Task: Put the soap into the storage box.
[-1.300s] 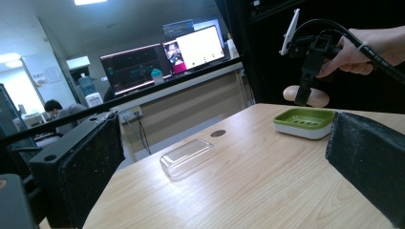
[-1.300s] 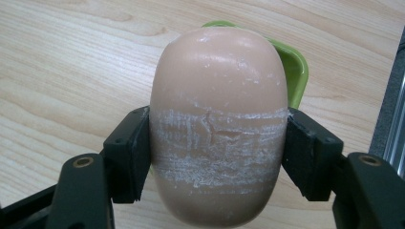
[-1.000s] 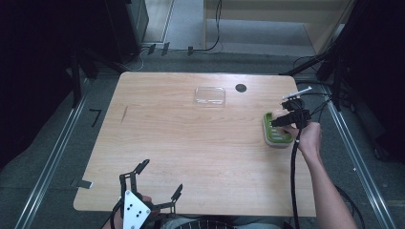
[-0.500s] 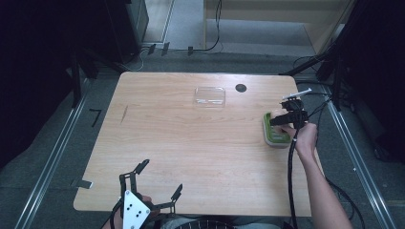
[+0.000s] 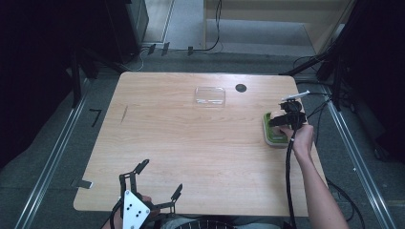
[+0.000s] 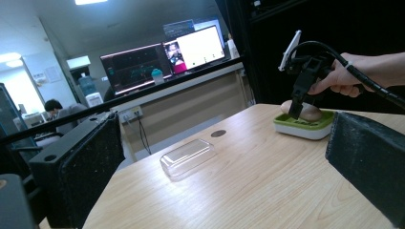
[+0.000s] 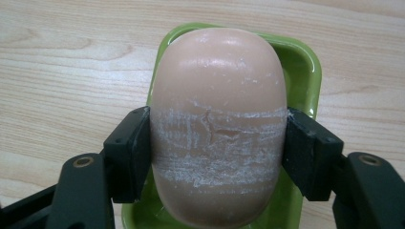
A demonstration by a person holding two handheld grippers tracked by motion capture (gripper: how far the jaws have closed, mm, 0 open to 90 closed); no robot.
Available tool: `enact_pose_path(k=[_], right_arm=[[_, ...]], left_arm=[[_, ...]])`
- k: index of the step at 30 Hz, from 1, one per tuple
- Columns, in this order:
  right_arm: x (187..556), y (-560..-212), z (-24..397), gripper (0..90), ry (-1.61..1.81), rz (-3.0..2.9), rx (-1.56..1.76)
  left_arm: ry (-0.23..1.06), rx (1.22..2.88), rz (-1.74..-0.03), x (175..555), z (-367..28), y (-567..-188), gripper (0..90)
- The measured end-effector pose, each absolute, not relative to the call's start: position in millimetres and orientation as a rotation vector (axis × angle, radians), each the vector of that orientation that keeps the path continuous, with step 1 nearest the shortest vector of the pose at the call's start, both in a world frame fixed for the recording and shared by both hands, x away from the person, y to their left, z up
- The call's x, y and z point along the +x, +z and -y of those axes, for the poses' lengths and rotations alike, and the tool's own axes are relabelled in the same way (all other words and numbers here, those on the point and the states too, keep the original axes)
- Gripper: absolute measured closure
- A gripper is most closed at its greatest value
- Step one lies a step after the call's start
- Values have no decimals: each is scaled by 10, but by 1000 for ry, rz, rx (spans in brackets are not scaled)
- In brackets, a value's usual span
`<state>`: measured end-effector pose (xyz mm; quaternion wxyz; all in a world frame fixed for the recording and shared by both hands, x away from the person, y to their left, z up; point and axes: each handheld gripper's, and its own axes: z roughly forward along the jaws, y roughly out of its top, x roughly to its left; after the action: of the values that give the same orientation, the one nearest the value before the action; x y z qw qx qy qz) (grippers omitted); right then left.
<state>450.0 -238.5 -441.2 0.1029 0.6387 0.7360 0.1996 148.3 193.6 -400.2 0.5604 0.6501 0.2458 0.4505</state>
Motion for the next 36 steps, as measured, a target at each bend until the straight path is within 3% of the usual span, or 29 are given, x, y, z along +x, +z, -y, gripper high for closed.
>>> enact_pose_path(k=[36], right_arm=[[4540,-4578,2339,344,512,-2150,1933]], left_arm=[[1063,1534,-581,1483,-1940,-4001,0]])
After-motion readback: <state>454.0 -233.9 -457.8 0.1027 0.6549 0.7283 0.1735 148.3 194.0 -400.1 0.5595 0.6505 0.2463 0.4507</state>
